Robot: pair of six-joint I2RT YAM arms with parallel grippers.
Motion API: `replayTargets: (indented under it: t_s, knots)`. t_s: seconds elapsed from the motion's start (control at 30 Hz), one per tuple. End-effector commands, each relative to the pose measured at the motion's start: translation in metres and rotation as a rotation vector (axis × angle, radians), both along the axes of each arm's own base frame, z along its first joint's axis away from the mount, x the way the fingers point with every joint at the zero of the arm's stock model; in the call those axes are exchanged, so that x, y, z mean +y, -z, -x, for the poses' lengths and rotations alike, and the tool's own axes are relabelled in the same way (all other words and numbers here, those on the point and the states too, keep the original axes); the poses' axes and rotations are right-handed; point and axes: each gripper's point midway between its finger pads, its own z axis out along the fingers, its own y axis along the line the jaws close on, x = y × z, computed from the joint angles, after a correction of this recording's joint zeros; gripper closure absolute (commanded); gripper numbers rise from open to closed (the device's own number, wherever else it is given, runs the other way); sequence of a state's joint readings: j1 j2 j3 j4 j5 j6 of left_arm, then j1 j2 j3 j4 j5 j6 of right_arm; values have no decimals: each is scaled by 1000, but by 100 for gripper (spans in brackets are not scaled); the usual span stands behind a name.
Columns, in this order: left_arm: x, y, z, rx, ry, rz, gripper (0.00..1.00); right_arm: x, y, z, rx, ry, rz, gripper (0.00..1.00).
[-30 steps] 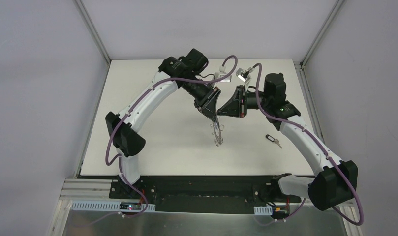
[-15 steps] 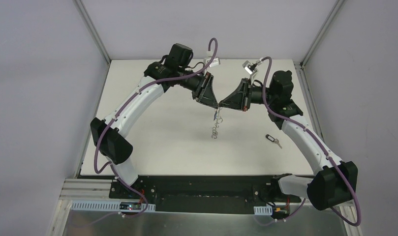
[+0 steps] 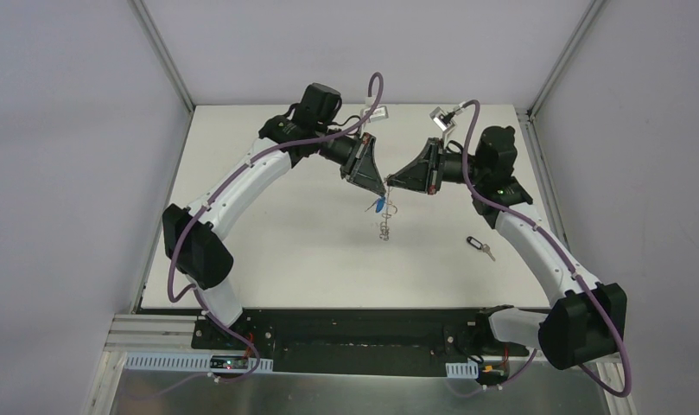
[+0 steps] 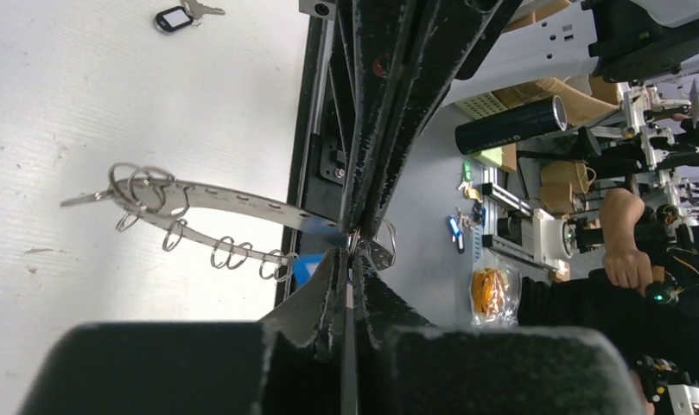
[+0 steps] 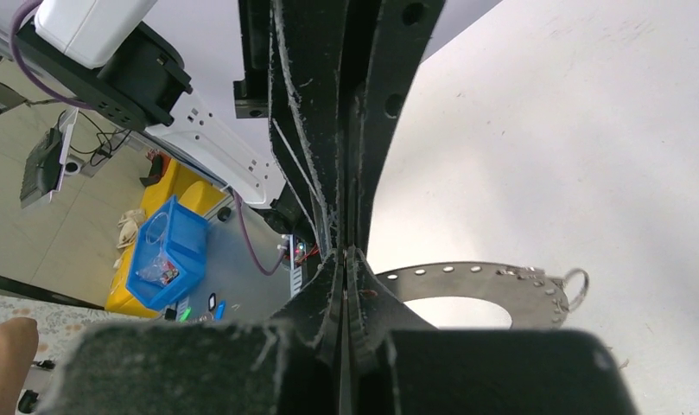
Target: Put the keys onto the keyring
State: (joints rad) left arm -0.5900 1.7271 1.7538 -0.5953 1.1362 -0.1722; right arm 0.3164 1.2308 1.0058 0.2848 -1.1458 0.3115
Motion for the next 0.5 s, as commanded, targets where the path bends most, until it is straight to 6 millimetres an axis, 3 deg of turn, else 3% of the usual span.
replayTargets:
  t_s: [0.0, 0.07, 0.2, 0.27, 0.47]
  knots:
    - [1, -25, 11, -43, 27, 56, 100, -3, -12, 2, -73, -2, -26, 100]
    - [5, -18, 11, -57, 16, -14, 100, -4, -9, 3, -102, 0, -10, 97]
    - [20, 4, 23, -139, 66, -274, 100, -9, -2, 5, -168, 11, 60, 72]
    - [20, 8, 30, -115, 96, -323, 100, -7, -1, 9, -181, -6, 70, 62]
    - [16, 11, 35, -116, 122, -326, 100, -4, 2, 18, -171, -43, 71, 59]
